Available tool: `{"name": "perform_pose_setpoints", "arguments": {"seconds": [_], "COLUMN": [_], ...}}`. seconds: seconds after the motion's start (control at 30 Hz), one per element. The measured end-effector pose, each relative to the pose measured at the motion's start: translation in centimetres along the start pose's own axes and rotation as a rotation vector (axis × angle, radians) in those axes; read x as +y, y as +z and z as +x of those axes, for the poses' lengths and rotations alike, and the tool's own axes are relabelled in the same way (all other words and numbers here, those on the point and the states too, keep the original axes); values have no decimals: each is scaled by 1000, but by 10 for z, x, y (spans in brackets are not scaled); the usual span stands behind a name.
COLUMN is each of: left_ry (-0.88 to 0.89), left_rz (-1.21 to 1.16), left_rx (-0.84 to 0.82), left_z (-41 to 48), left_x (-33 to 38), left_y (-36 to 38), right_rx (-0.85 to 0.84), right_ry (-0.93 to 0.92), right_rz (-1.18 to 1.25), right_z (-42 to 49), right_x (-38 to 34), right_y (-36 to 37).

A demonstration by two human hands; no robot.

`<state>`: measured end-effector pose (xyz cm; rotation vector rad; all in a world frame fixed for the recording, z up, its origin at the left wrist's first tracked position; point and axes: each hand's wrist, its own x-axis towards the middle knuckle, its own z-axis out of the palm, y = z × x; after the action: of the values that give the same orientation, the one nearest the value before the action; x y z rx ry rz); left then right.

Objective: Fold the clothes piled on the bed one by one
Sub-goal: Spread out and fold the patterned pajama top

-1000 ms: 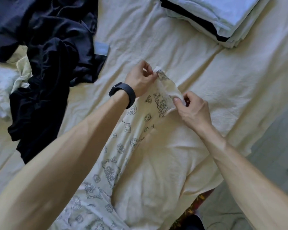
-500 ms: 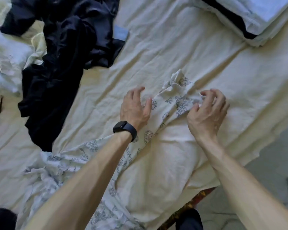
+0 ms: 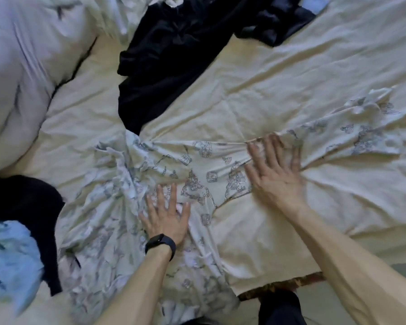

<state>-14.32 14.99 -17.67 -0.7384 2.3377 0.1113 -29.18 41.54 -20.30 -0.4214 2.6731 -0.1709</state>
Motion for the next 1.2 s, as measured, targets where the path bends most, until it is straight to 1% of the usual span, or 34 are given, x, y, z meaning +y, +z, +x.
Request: {"name": "perform_pose_setpoints", "arguments": {"seconds": [0.07, 0.1, 0.13, 0.17, 0.2, 0.23, 0.3, 0.33, 0.37, 0.4, 0.43, 0.5, 0.6, 0.63, 0.7, 0.73, 0.8, 0.87, 0.97, 1.07, 1.1, 1.13, 1.2], "left_ry": [-4, 7, 35, 83, 146, 213, 322, 358, 383, 397, 406, 433, 514, 532, 577, 598, 573, 483, 444, 442, 467, 481, 438], "left_rz": [-3, -10, -18, -26, -34, -39, -33, -32, -27, -15, -5, -8, -35, -44, -61, -78, -160, -191, -70, -79, -83, -84, -116], "left_rx": [-27, -18, 12, 53, 89, 111, 115, 107, 98, 97, 111, 171, 258, 291, 373, 407, 462, 495, 420, 407, 412, 408, 357], "left_z": [7, 8, 8, 7, 6, 7, 11, 16, 21, 26, 32, 44, 63, 68, 79, 83, 91, 94, 87, 57, 44, 31, 9], "left_x": [-10, -11, -9, -5, 0, 7, 22, 30, 38, 45, 53, 72, 113, 127, 149, 156, 156, 146, 136, 137, 139, 139, 135], "left_y": [-2, -4, -6, -9, -11, -13, -19, -23, -28, -33, -38, -50, -71, -78, -87, -90, -92, -93, -86, -71, -63, -54, -30], "right_rx": [67, 85, 109, 136, 144, 123, 29, -22, -71, -85, -63, 24, 310, 379, 416, 400, 323, 330, 415, 560, 590, 583, 495], "right_ry": [197, 259, 289, 281, 226, 123, -89, -119, -66, 49, 180, 387, 638, 739, 896, 929, 947, 952, 944, 918, 861, 754, 456], "right_rz": [-5, 0, 15, 29, 24, 4, -63, -92, -97, -80, -58, 18, 236, 322, 484, 543, 626, 679, 694, 534, 468, 407, 296], "right_z": [0, -3, -5, -7, -11, -16, -25, -27, -28, -30, -32, -36, -28, -22, -8, -2, 3, 3, -1, -9, -13, -18, -28], "right_x": [21, 20, 13, -1, -17, -33, -52, -49, -37, -18, 4, 47, 95, 107, 131, 142, 159, 167, 162, 134, 117, 97, 52], "right_y": [-8, -12, -16, -20, -21, -20, -13, -10, -8, -8, -10, -22, -48, -56, -70, -74, -78, -80, -82, -85, -85, -83, -69]}}
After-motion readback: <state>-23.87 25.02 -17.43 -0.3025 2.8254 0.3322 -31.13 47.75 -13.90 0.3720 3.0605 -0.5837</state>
